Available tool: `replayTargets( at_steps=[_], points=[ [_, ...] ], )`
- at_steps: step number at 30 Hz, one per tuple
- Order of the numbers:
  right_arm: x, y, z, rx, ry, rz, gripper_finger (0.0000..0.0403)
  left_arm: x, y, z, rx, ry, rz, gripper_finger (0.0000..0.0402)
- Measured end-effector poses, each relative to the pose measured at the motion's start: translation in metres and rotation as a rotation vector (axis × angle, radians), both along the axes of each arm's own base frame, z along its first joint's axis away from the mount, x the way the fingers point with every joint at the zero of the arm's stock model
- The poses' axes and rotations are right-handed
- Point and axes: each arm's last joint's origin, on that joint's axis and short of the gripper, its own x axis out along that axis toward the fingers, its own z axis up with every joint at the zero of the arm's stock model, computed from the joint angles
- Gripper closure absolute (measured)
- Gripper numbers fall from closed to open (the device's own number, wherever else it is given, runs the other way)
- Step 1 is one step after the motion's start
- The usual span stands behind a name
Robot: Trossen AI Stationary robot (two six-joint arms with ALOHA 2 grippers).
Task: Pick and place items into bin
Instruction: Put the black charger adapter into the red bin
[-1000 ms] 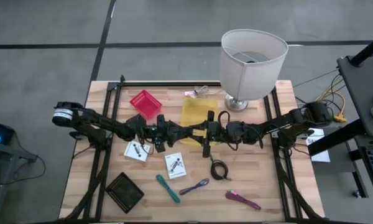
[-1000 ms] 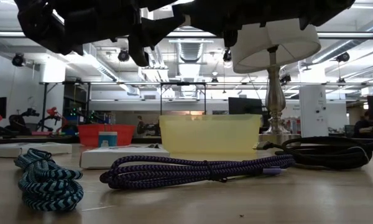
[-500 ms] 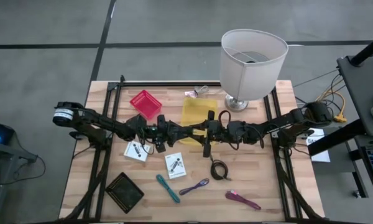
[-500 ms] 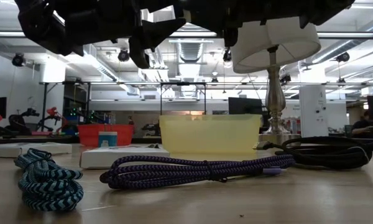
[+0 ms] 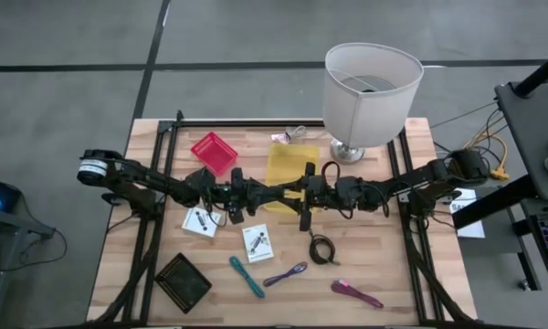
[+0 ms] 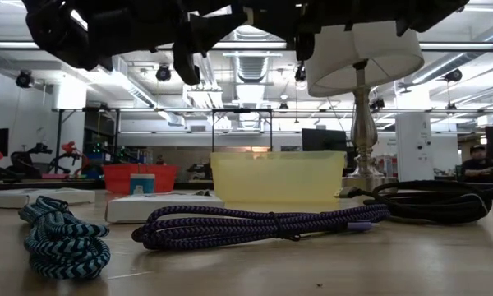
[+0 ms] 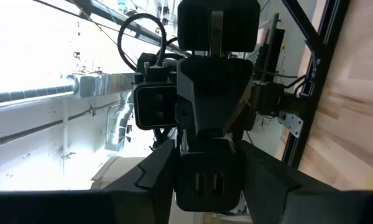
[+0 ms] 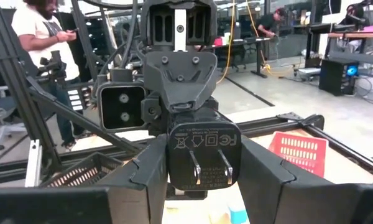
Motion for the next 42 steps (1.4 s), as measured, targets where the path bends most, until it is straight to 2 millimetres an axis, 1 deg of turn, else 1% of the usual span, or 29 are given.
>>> replayTargets(
  at_steps=[5, 13, 17, 24, 27, 32, 35, 38, 42],
  points=[
    [0.0, 0.0, 0.0, -0.021, 0.002, 0.0, 0.0258, 0.0, 0.0, 0.0, 0.001, -0.002, 0.012, 0.0265],
    [0.0, -0.001, -0.003, -0.089, 0.039, -0.005, 0.0204, 0.0, 0.003, 0.0, -0.025, 0.0, 0.096, 0.0265],
    [-0.001, -0.002, -0.003, -0.107, 0.061, -0.013, 0.019, 0.0, 0.004, 0.0, -0.041, 0.001, 0.156, 0.0265],
    [-0.002, -0.003, -0.009, -0.143, 0.132, -0.056, 0.0188, -0.002, 0.01, -0.003, -0.086, 0.028, 0.359, 0.0265],
    [-0.003, -0.001, -0.014, -0.156, 0.179, -0.062, 0.0188, -0.004, 0.016, -0.002, -0.117, 0.022, 0.491, 0.0265],
    [-0.003, -0.004, -0.014, -0.162, 0.18, -0.097, 0.0188, -0.004, 0.015, -0.002, -0.12, 0.03, 0.516, 0.0265],
    [-0.003, -0.002, -0.013, -0.162, 0.177, -0.086, 0.0188, -0.006, 0.018, -0.001, -0.13, 0.033, 0.598, 0.0265],
    [-0.003, -0.002, -0.014, -0.166, 0.185, -0.085, 0.0188, -0.01, 0.02, 0.0, -0.141, 0.063, 0.718, 0.0265],
    [-0.004, -0.003, -0.017, -0.171, 0.218, -0.096, 0.0188, -0.014, 0.023, -0.007, -0.154, 0.146, 0.831, 0.0265]
  ],
)
